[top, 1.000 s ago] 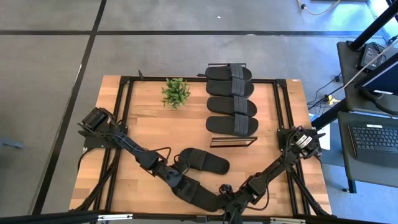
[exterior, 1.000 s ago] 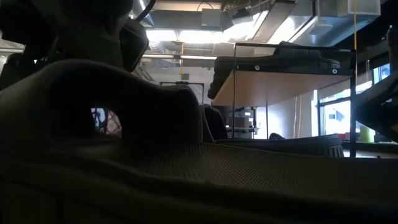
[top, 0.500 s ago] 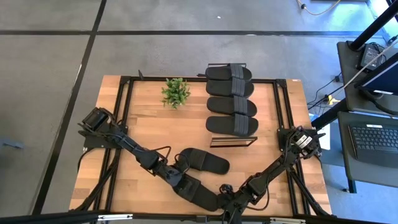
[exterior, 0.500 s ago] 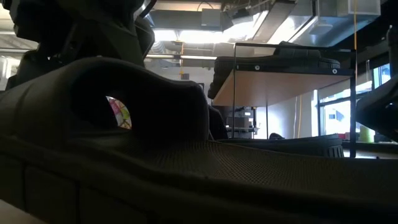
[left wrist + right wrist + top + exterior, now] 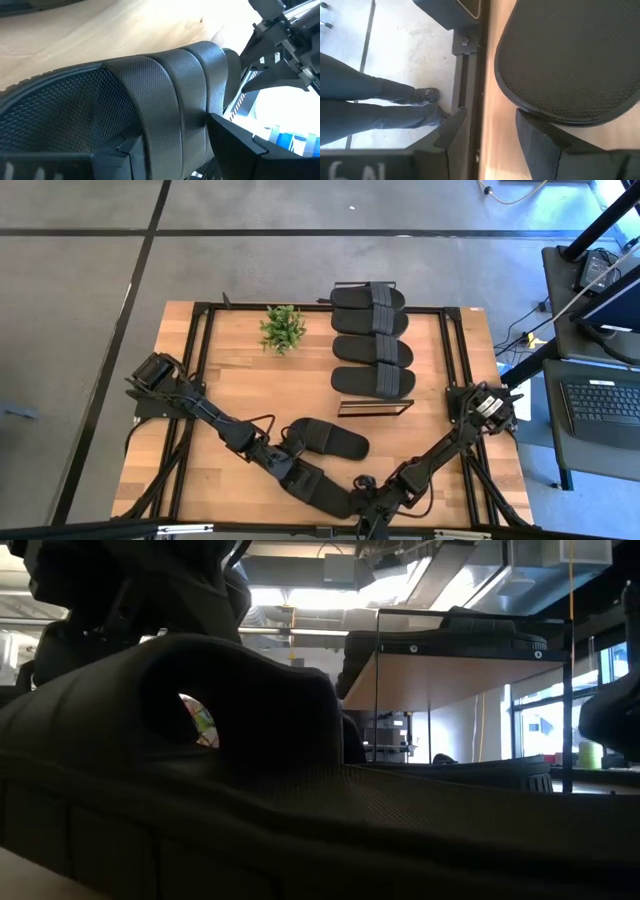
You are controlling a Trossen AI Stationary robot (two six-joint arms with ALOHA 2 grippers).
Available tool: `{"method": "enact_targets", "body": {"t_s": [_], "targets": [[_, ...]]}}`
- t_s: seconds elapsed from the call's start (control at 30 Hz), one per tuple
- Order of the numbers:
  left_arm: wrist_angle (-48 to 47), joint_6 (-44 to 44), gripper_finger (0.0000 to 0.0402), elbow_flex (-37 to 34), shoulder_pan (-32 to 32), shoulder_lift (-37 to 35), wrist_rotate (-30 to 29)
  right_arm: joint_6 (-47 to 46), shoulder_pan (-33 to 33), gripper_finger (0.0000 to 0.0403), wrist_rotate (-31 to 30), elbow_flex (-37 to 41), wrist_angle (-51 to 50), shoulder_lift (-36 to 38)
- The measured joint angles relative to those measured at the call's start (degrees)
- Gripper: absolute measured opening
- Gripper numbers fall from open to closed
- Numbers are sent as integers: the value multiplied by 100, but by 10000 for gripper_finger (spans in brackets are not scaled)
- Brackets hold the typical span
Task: Pick and place slides into the shelf
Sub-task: Put the black slide under the shelf
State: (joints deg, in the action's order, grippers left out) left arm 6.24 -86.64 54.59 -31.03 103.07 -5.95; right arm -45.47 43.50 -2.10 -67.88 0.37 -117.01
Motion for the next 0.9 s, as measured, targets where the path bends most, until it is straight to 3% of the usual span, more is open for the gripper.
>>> {"method": "enact_targets", "body": {"t_s": [0.2, 0.53, 0.67, 0.9], "targets": [[2, 1, 178, 0, 0, 0, -53, 97, -2, 167, -19, 2, -797, 666], [-10, -8, 170, 0, 0, 0, -82, 248, 22, 167, -1096, 2, -2253, 2486], [-13, -16, 133, 0, 0, 0, -93, 365, 26, 167, -1490, 2, -2510, 3051], [3, 183, 28, 0, 0, 0, -80, 694, 26, 167, -1635, 2, -2636, 3536]]}}
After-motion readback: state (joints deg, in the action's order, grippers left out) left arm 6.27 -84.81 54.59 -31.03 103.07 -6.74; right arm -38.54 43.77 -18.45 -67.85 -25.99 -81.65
